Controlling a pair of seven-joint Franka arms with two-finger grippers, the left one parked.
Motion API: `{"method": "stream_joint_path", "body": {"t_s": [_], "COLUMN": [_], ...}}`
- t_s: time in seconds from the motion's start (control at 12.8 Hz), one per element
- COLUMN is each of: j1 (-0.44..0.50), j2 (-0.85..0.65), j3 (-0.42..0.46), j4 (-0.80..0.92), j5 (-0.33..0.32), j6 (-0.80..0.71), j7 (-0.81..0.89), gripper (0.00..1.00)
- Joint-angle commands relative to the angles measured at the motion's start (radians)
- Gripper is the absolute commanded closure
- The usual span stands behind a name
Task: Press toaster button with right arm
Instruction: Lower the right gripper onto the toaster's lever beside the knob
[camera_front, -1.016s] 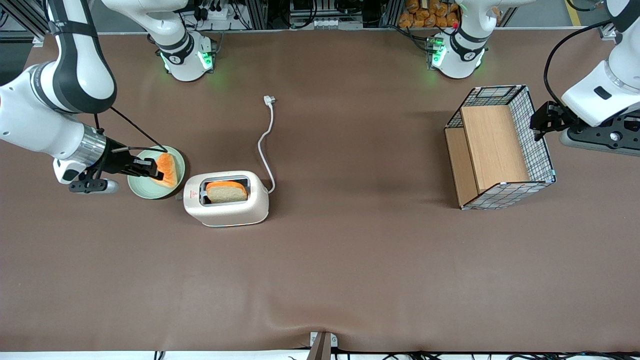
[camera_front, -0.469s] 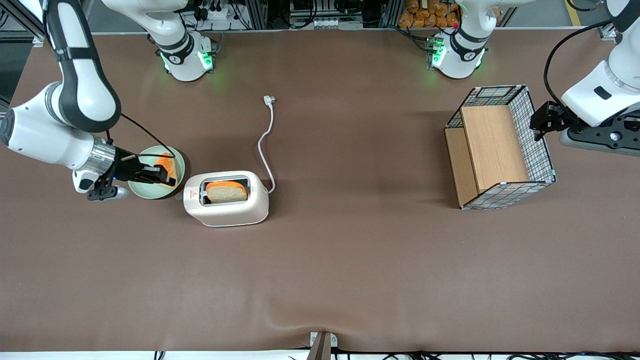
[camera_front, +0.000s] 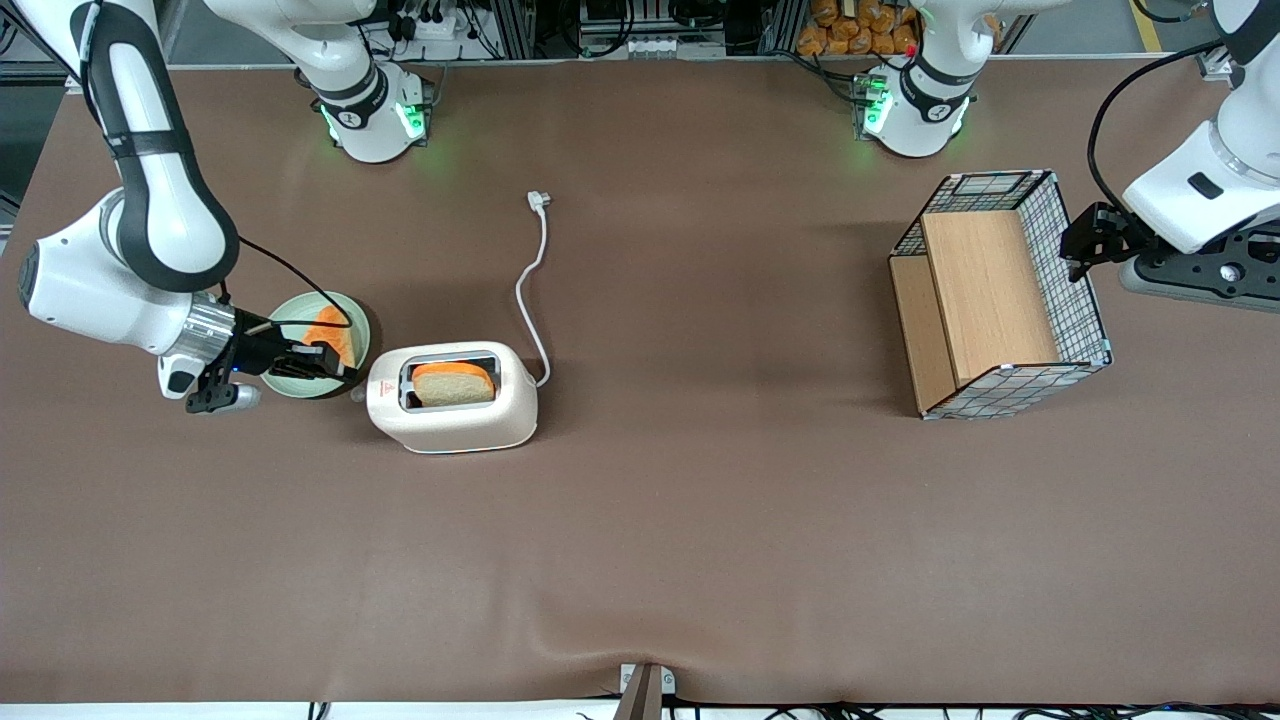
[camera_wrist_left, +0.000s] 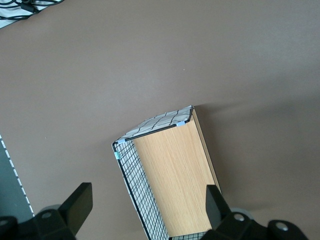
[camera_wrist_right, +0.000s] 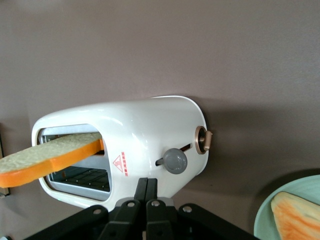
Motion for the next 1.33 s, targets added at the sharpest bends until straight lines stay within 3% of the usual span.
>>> {"method": "stream_joint_path", "body": {"t_s": [0.0, 0.16, 0.55, 1.25], "j1": [-0.032, -0.035, -0.037, -0.035], "j2": [0.009, 0.018, 0.05, 0.109], "j3": [0.011, 0.011, 0.011, 0.011], "j4": [0.0, 0.0, 0.011, 0.022], "j5": [0.06, 0.115, 0.174, 0.177], "j6": [0.01, 0.007, 0.012, 0.055], "j7": [-0.047, -0.07, -0.081, -0.127], "gripper": [1.0, 1.0, 1.0, 1.0]}}
